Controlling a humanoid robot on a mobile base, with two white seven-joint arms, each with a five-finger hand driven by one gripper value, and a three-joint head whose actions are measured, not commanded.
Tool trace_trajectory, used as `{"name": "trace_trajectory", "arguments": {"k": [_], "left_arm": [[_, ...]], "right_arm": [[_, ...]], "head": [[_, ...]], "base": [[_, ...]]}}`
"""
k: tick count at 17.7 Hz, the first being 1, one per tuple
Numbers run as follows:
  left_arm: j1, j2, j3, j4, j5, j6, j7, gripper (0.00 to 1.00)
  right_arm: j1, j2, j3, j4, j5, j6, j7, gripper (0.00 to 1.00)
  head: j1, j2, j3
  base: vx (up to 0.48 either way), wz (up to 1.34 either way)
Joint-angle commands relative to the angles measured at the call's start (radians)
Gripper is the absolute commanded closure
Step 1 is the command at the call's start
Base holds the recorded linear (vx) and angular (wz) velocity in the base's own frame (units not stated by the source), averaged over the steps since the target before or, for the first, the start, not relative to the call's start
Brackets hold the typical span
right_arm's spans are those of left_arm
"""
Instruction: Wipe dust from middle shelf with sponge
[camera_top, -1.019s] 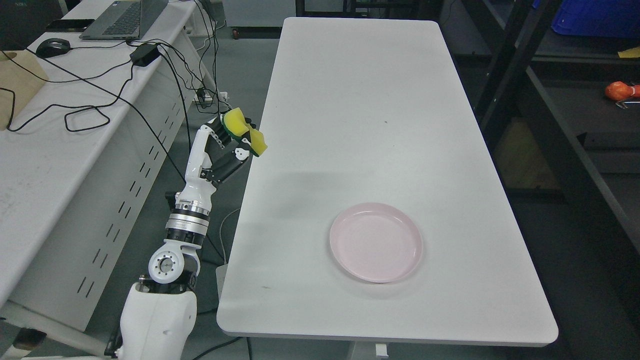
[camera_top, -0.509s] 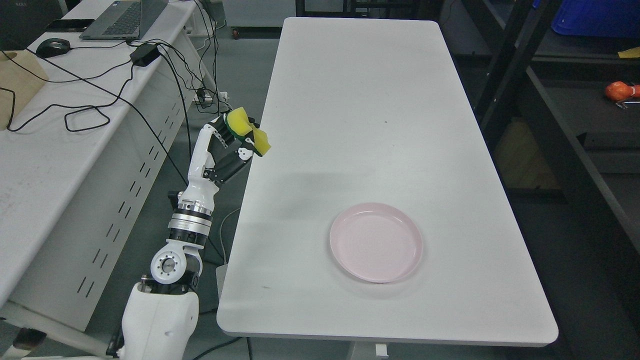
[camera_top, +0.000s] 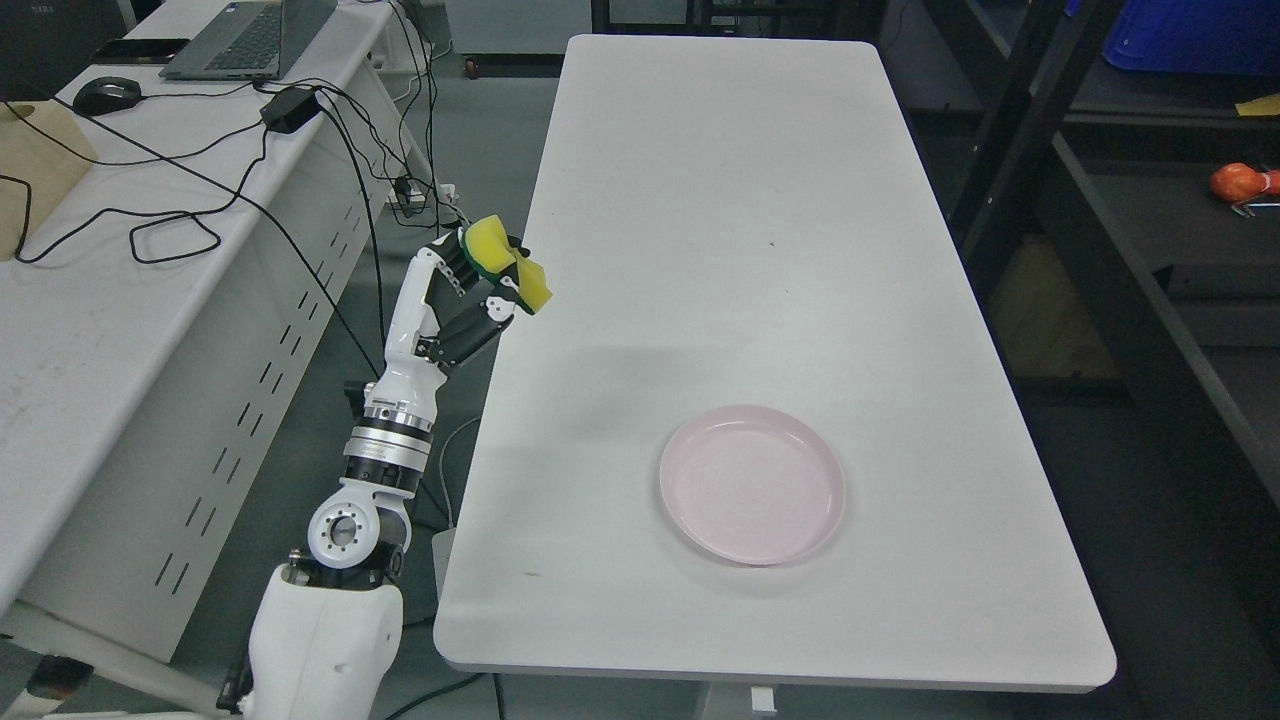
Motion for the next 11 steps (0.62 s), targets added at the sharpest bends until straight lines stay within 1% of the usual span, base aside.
{"name": "trace_trajectory", "arguments": {"k": [1,7,11], "left_arm": [[0.0,0.017,-0.012,-0.005,0.0,0.001,0.0,1.0],[0.0,0.017,-0.012,-0.011,0.0,0.001,0.0,1.0],[0.002,0.017,-0.016,-0.011,0.0,0.001,0.0,1.0]], "right_arm": [[0.0,-0.017,0.0,-0.017,0.0,0.001,-0.001,0.0],[0.0,-0.017,0.0,-0.017,0.0,0.001,-0.001,0.0],[0.0,-0.017,0.0,-0.017,0.0,0.001,-0.001,0.0]], "head": [[0.0,0.0,0.0],[0.0,0.0,0.0],[0.0,0.0,0.0]], "base": [[0.0,0.0],[-0.012,0.0],[-0.145,0.06]]}}
